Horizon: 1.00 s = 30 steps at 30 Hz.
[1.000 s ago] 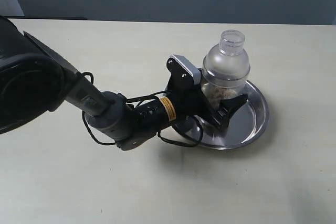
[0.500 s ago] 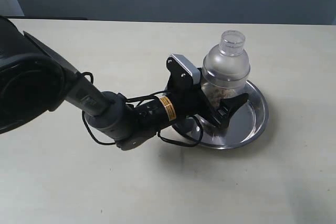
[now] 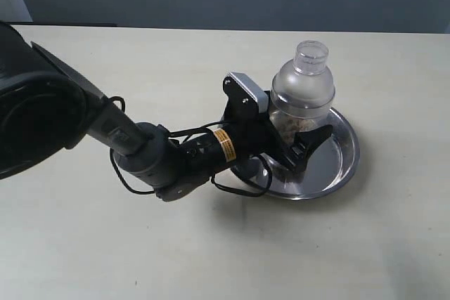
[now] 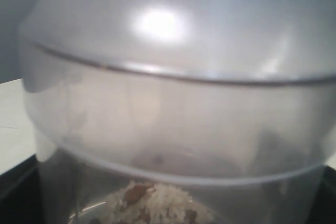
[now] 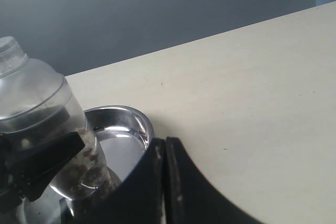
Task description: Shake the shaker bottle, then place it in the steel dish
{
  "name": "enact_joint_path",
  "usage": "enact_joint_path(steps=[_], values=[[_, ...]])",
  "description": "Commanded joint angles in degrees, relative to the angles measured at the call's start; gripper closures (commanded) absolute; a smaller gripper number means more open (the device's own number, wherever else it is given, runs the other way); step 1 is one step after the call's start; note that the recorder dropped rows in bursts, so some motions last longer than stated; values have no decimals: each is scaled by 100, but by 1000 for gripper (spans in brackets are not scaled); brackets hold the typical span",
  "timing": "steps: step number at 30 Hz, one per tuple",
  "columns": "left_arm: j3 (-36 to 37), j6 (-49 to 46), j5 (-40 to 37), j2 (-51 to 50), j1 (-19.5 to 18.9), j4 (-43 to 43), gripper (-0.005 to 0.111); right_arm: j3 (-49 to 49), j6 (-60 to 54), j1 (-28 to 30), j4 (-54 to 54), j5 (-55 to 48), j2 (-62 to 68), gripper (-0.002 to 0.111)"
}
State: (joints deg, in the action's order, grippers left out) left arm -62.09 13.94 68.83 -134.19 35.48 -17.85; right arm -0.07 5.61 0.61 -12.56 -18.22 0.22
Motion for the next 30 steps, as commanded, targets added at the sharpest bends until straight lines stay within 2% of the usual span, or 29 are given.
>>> enact_joint_path(steps=[1,13,17,22,30], values=[[-19,-1,61,21,10,9,17,7,-36,-10,6,57,-22,109],[-19,-1,65,21,10,-22,17,7,-36,-10,6,57,-22,109],[-19,-428,113,32,0,-255,17,7,-36,-10,6,57,-22,109],[-5,-307,-82,60,-12,-42,17,7,-36,-10,6,57,-22,109],[191,-266,113,135,-103,422,17,7,-36,-10,25,57,-22,109]])
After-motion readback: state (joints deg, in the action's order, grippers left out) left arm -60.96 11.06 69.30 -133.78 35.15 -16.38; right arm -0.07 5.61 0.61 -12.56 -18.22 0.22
